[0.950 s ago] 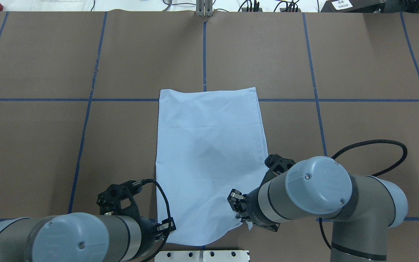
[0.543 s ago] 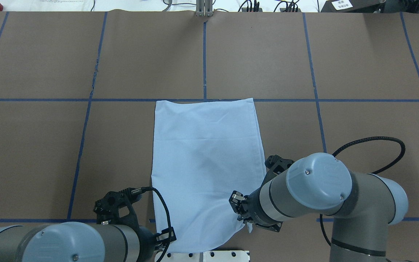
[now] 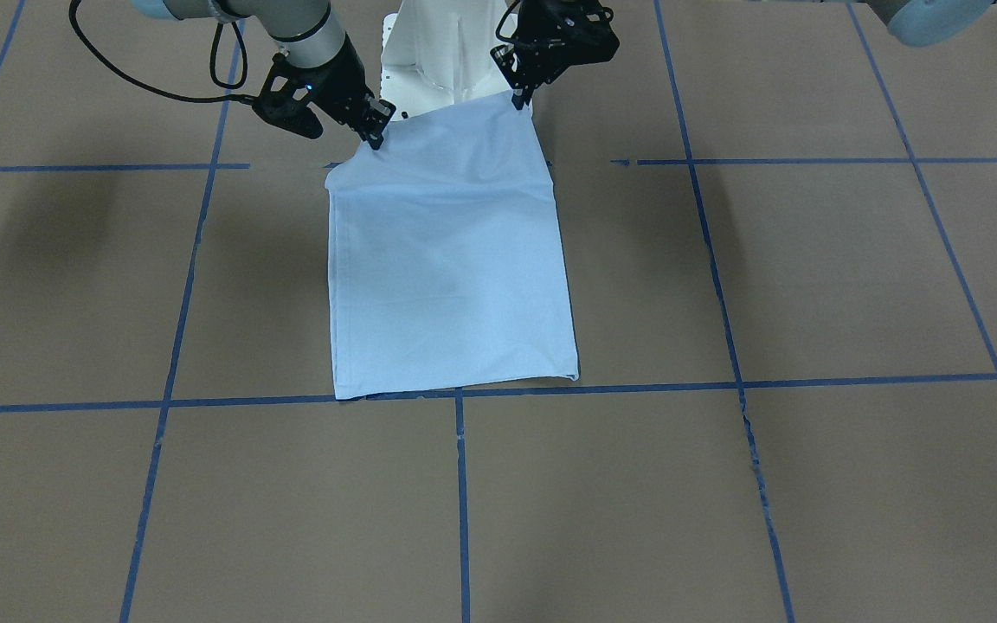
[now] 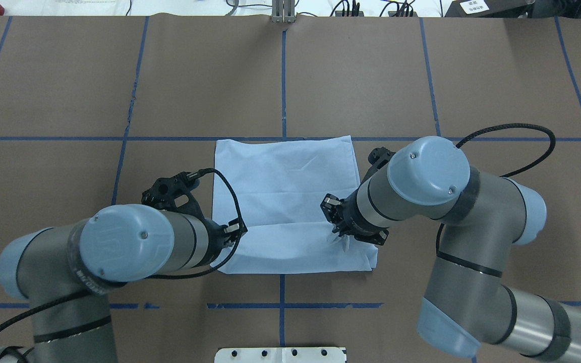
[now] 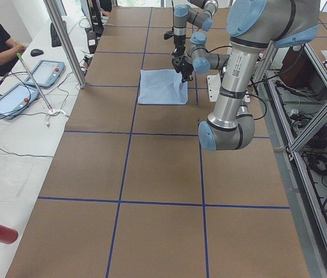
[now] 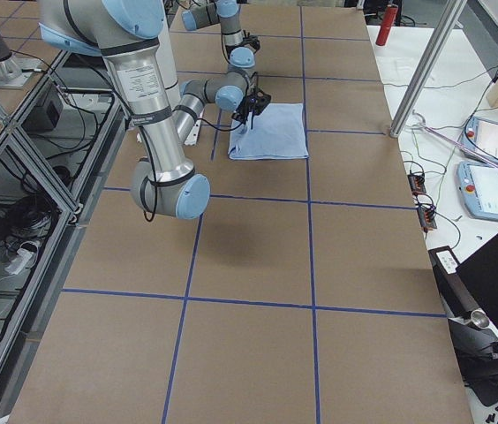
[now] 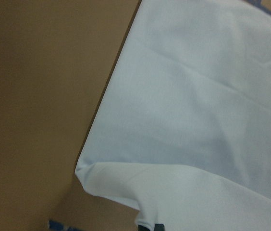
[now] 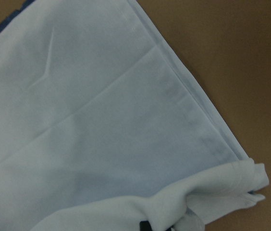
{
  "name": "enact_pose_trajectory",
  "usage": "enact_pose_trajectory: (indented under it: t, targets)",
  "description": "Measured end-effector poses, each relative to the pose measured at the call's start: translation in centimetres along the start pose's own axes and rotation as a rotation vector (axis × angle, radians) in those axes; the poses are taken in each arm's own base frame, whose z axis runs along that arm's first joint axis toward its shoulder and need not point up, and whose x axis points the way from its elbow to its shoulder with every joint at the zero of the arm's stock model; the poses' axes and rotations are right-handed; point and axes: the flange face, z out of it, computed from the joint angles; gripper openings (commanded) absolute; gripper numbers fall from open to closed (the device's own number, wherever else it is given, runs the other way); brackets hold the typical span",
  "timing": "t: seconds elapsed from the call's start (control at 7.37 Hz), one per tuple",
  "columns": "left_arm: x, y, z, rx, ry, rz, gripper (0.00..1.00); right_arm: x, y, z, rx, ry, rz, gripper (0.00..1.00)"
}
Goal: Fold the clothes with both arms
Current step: 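Lift the near edge with both grippers and fold it toward the far edge, then release the shirt and raise both grippers away from it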
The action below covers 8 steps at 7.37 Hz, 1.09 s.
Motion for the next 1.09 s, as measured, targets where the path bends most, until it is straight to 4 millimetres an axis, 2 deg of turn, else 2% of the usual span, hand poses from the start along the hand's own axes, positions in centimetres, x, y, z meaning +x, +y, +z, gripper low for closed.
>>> enact_pose_trajectory:
  t: [0.14, 0.41, 0.54, 0.68, 0.81, 0.95, 1.09]
  targets:
    - [0.5, -1.9, 1.4, 0.026, 0.008, -0.014, 0.00, -1.8, -1.9, 0.7, 0.026, 0.005, 0.013, 0.00]
    - [1.1, -5.4, 2.3, 0.067, 0.025, -0.039, 0.00, -4.6, -5.1, 0.9, 0.058, 0.008, 0.040, 0.00]
    - [2.3, -7.9, 3.1, 0.090, 0.025, -0.045, 0.22, -6.5, -7.2, 1.3, 0.064, 0.021, 0.054, 0.00]
    - [3.8, -10.8, 4.6, 0.114, 0.018, -0.045, 0.99, -9.0, -9.6, 2.8, 0.073, 0.052, 0.051, 0.99]
    - [4.8, -14.1, 6.8, 0.145, 0.020, -0.037, 1.00, -10.7, -12.7, 4.5, 0.090, 0.074, 0.047, 1.00]
    - [5.3, -18.1, 8.8, 0.181, 0.031, -0.026, 1.00, -11.2, -16.4, 5.8, 0.112, 0.075, 0.042, 1.00]
    - [5.6, -21.7, 9.9, 0.215, 0.035, -0.011, 1.00, -11.0, -19.8, 6.0, 0.131, 0.075, 0.019, 1.00]
